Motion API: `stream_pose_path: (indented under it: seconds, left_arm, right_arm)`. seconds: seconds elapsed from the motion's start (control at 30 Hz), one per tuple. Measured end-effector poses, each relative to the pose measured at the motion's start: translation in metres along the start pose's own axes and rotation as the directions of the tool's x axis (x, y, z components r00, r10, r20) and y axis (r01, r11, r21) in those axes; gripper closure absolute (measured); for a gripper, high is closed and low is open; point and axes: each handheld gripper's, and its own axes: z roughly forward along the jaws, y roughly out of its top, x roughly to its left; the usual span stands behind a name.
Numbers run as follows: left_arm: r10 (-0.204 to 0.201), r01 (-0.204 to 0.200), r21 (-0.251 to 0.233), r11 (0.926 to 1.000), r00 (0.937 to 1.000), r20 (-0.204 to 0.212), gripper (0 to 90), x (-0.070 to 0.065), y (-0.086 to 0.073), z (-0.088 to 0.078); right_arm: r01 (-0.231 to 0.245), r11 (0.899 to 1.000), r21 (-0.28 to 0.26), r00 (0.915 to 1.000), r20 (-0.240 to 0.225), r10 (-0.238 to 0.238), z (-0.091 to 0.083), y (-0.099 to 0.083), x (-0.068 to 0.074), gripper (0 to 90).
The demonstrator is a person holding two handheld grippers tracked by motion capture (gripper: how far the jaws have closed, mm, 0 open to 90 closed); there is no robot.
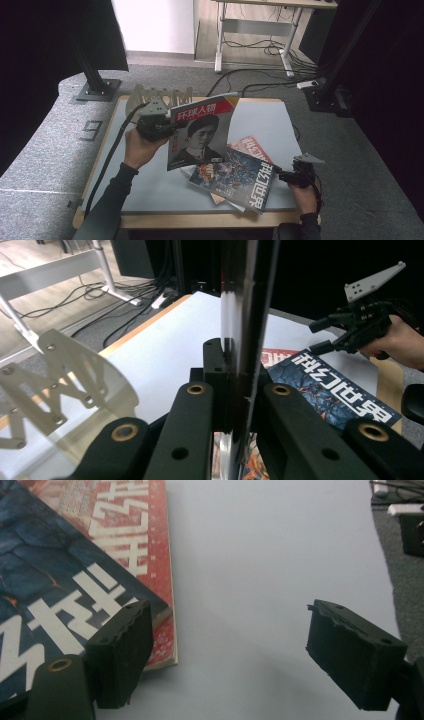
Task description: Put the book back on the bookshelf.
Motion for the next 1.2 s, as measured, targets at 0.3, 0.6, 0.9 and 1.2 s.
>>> stream_pose_path:
  seconds: [0.3, 0.6, 0.9, 1.2]
  left_arm:
    - [-0.018, 0.018, -0.008, 0.9998, 0.999, -0.042, 86.8, 0.01, -0.001, -0.015]
    - [-0.04, 0.039, -0.015, 0.9991, 0.9959, -0.082, 86.8, 0.021, -0.006, -0.029]
    - [-0.061, 0.059, -0.017, 0.9981, 0.9907, -0.121, 86.8, 0.031, -0.009, -0.042]
    - [-0.085, 0.081, -0.026, 0.9963, 0.9826, -0.165, 86.9, 0.043, -0.014, -0.055]
  right_arm:
    - [-0.1, 0.995, -0.019, 0.9931, -0.064, 0.098, 0.003, -0.009, -0.007, 17.8]
    - [-0.183, 0.983, -0.008, 0.976, -0.121, 0.181, 0.008, -0.016, -0.016, 16.6]
    - [-0.121, 0.993, -0.014, 0.9908, -0.063, 0.12, 0.002, -0.013, -0.013, 17.6]
    - [-0.116, 0.993, -0.022, 0.9921, -0.05, 0.115, 0.0, -0.013, -0.012, 18.6]
